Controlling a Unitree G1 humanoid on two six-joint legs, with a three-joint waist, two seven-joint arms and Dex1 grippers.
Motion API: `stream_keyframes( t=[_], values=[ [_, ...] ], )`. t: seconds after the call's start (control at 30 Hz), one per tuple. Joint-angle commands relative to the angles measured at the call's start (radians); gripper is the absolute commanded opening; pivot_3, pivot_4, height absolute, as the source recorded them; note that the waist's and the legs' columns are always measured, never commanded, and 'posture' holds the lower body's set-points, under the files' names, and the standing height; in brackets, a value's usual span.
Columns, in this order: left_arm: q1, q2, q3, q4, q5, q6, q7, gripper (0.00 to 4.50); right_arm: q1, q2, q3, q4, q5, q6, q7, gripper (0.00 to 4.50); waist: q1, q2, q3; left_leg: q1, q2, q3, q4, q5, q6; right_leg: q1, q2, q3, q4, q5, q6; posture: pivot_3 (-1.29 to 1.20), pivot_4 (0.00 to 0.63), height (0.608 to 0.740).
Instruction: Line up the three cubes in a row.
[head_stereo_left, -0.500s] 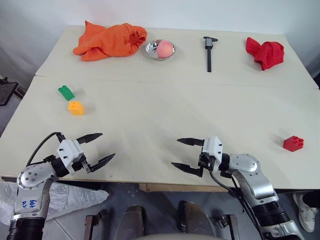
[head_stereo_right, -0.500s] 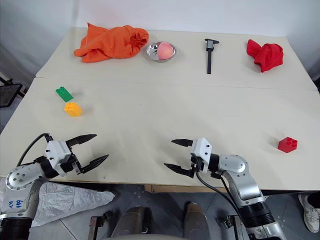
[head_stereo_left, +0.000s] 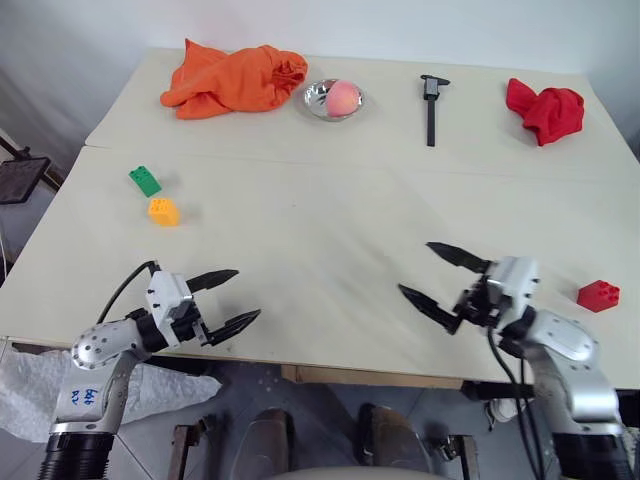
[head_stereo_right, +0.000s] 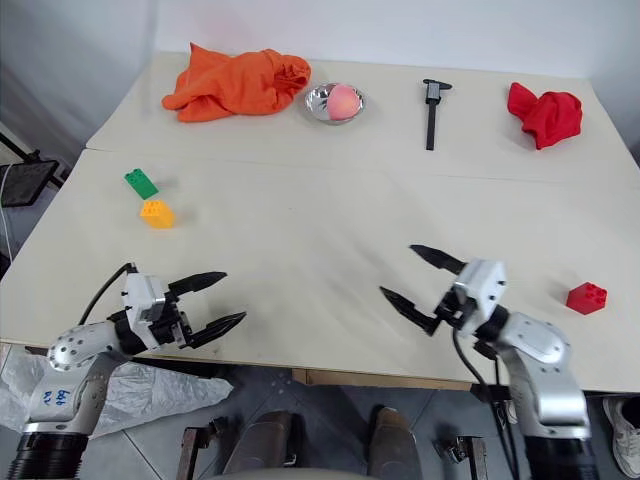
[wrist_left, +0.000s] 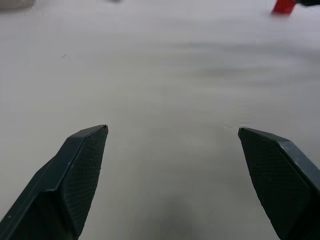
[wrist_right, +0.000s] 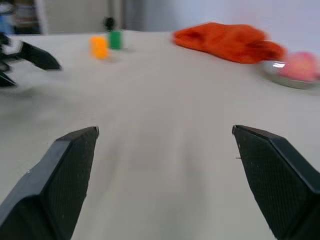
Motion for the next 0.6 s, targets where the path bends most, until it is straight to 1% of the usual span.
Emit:
stream_keyframes(
  t=[0.03,0.17,0.23,0.3,0.47,0.6],
  values=[
    [-0.063,-0.034,-0.091,-0.05,0.012,-0.001,-0.033,4.45,0.136,-0.02,-0.192,-0.139,0.048,0.024,-0.086,4.5,0.005,0.001,0.0,0.0,0.0,0.0,0.0,0.0,0.0,0.0,0.0,0.0,0.0,0.0,0.0,0.0,0.15,0.74],
    [-0.145,-0.082,-0.155,-0.032,0.012,0.008,-0.049,4.45,0.295,0.0,-0.37,-0.207,0.066,0.029,-0.162,4.5,0.006,0.0,0.0,0.0,0.0,0.002,0.001,-0.001,0.001,0.0,0.0,0.001,0.0,0.0,0.0,0.0,0.15,0.74],
    [-0.192,-0.099,-0.206,-0.009,0.027,0.031,-0.069,4.45,0.383,0.034,-0.471,-0.191,0.07,0.008,-0.188,4.5,0.001,0.0,-0.001,0.002,0.0,0.003,0.001,-0.001,0.001,0.0,0.0,0.002,0.0,0.0,0.0,0.0,0.15,0.74],
    [-0.23,-0.108,-0.253,0.013,0.043,0.051,-0.096,4.45,0.453,0.068,-0.553,-0.132,0.068,-0.021,-0.199,4.5,-0.001,0.002,-0.001,0.002,0.0,0.003,0.0,-0.001,0.001,0.0,0.001,0.002,0.0,0.0,0.0,0.0,0.15,0.74],
    [-0.273,-0.13,-0.28,0.045,0.056,0.047,-0.105,4.45,0.511,0.103,-0.624,0.008,0.073,-0.065,-0.197,4.5,-0.009,0.002,-0.002,0.004,0.0,0.007,0.0,-0.002,0.003,0.0,0.0,0.006,0.0,0.0,0.0,0.0,0.15,0.74],
    [-0.283,-0.128,-0.26,0.038,0.045,0.055,-0.099,4.45,0.485,0.083,-0.625,0.018,0.115,-0.031,-0.22,4.5,-0.013,0.003,-0.002,0.006,0.001,0.008,0.001,-0.002,0.004,0.0,0.001,0.008,0.0,0.0,0.0,0.0,0.15,0.74]
  ],
)
